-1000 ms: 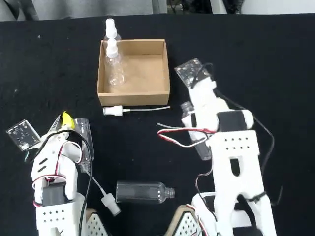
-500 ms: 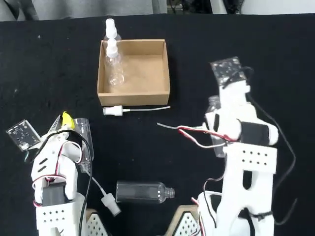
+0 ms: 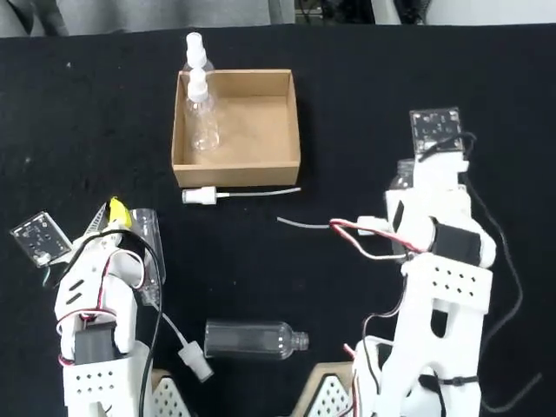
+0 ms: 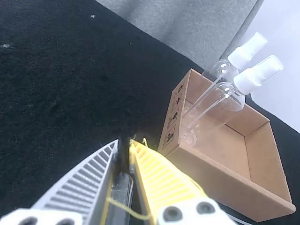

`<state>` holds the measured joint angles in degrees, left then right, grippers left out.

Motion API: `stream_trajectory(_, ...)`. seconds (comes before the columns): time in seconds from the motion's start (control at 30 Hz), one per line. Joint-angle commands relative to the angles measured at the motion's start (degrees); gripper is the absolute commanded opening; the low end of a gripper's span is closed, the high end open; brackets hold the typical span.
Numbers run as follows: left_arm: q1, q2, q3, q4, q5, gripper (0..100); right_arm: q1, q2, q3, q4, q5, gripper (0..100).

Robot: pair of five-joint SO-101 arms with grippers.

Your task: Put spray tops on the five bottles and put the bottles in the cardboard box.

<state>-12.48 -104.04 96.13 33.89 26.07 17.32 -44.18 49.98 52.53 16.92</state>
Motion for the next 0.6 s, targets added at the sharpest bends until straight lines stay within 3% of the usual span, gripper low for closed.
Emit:
stream_trajectory(0.0, -0.75, -0.26, 1.27, -1.14, -0.53, 3, 3.43, -2.24, 1.01, -6.42, -0.62, 1.1)
stream_trajectory(0.2, -0.75, -0.26, 1.27, -1.14, -0.53, 3, 4.48, -2.15, 3.12, -10.99, -0.18, 1.1)
stream_trajectory(0.57, -0.75, -0.26, 1.27, -1.05, -0.53, 3, 6.68, -2.15, 10.42, -28.66, 0.0, 1.1)
